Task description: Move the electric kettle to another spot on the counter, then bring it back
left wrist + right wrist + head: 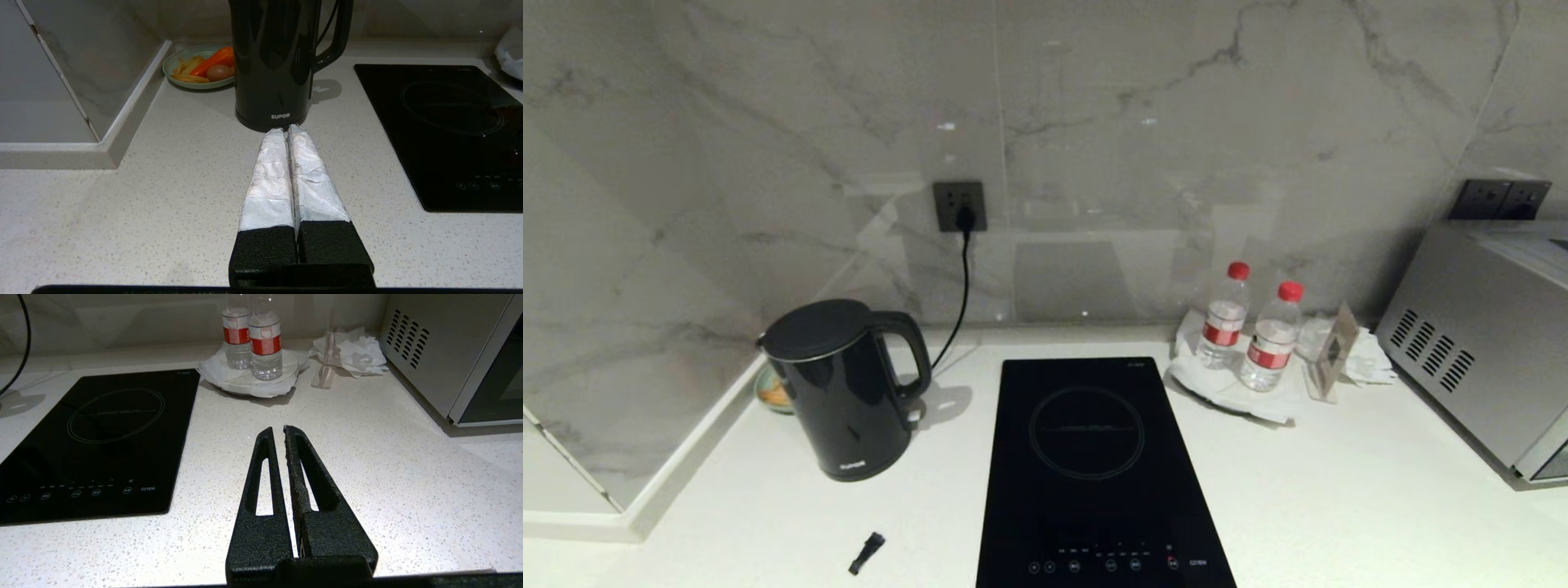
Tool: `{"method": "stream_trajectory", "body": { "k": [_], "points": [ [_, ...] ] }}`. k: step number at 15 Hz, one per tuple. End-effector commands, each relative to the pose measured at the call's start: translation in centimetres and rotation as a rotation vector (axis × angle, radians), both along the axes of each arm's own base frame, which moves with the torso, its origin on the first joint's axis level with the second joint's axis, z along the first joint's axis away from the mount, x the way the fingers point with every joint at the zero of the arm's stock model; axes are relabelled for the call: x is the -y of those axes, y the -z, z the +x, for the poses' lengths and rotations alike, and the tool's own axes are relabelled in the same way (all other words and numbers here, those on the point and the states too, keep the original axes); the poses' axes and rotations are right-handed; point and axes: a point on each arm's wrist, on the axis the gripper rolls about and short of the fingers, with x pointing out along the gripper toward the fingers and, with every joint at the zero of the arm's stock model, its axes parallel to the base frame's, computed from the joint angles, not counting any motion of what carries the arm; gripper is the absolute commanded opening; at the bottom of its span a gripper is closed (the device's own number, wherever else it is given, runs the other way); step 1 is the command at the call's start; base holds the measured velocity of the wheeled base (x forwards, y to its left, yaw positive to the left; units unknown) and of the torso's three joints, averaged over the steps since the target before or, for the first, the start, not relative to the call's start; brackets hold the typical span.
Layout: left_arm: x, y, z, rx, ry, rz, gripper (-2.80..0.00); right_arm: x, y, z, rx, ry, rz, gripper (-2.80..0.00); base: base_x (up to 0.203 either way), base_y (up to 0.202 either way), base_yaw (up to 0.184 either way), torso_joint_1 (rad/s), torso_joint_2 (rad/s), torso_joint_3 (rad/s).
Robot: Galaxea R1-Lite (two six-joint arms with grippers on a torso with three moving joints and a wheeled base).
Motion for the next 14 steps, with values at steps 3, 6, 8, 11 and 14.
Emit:
{"method": "stream_trajectory", "body": {
  "k": [3, 6, 8, 11, 14],
  "points": [
    [0.00, 0.01, 0.03, -0.005, -0.001, -0.001, -2.80, 0.00, 0.01, 0.00, 0.000, 0.000, 0.000, -2.80, 0.000, 0.000, 0.000, 0.002, 0.00, -0.195],
    [0.00, 0.02, 0.03, -0.006, -0.002, 0.005, -2.80, 0.00, 0.01, 0.00, 0.000, 0.000, 0.000, -2.80, 0.000, 0.000, 0.000, 0.005, 0.00, -0.191],
    [0.00, 0.01, 0.03, -0.005, -0.001, 0.004, -2.80, 0.00, -0.03, 0.00, 0.003, 0.000, 0.000, -2.80, 0.000, 0.000, 0.000, 0.006, 0.00, -0.204],
    [0.00, 0.01, 0.03, -0.005, -0.001, 0.007, -2.80, 0.00, 0.01, 0.00, 0.000, 0.000, 0.000, -2.80, 0.000, 0.000, 0.000, 0.005, 0.00, -0.077],
    [0.00, -0.04, 0.00, -0.003, 0.001, 0.007, -2.80, 0.00, 0.01, 0.00, 0.000, 0.000, 0.000, -2.80, 0.000, 0.000, 0.000, 0.000, 0.00, 0.000]
  ]
}}
